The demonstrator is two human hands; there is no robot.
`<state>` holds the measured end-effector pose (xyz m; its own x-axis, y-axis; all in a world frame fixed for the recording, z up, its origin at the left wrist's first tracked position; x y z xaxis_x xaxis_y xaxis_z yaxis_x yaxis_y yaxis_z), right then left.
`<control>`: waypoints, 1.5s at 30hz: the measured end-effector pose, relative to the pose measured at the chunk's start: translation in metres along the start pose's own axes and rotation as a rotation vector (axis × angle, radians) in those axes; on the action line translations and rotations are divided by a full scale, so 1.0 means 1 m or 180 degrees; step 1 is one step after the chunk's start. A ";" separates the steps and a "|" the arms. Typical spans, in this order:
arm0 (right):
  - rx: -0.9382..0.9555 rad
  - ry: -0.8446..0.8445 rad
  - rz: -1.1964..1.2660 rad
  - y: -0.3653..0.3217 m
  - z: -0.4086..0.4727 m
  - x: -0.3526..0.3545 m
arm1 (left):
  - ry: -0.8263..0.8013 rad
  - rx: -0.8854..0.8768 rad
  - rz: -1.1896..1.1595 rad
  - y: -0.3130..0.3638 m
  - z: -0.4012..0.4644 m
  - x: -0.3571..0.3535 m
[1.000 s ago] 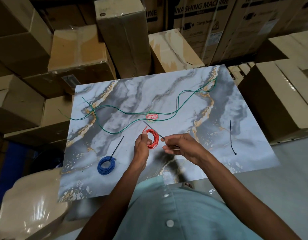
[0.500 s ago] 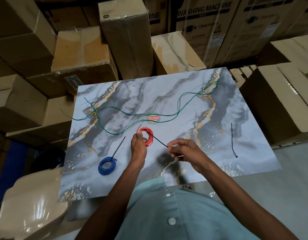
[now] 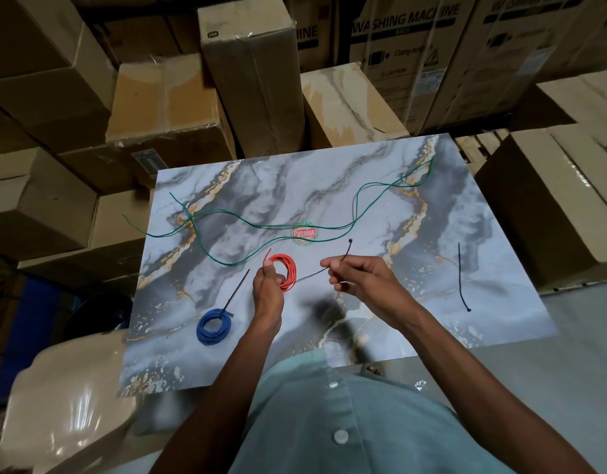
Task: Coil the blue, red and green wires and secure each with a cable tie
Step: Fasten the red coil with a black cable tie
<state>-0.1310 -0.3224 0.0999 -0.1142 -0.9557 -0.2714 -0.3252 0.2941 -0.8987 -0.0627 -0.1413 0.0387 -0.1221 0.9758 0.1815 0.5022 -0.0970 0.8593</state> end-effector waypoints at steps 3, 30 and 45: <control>-0.0082 -0.0040 0.0138 -0.005 0.005 -0.001 | -0.0149 0.0007 -0.0033 -0.001 0.002 0.002; -0.0878 0.0367 -0.0523 0.017 0.013 -0.019 | -0.0717 -0.0545 0.0988 0.001 -0.007 -0.007; -0.0251 0.0549 -0.0648 0.017 0.016 -0.021 | -0.1088 -0.1347 0.1705 0.001 -0.027 -0.010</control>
<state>-0.1191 -0.2979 0.0847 -0.1949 -0.9806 -0.0191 -0.4293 0.1028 -0.8973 -0.0840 -0.1565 0.0502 0.3521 0.7739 0.5264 0.0388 -0.5740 0.8179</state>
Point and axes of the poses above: each hand's wrist, its own z-axis towards the middle knuckle, its own x-axis out of the back of the hand, y = z × x, the point moved 1 cm from there along z, towards the middle knuckle
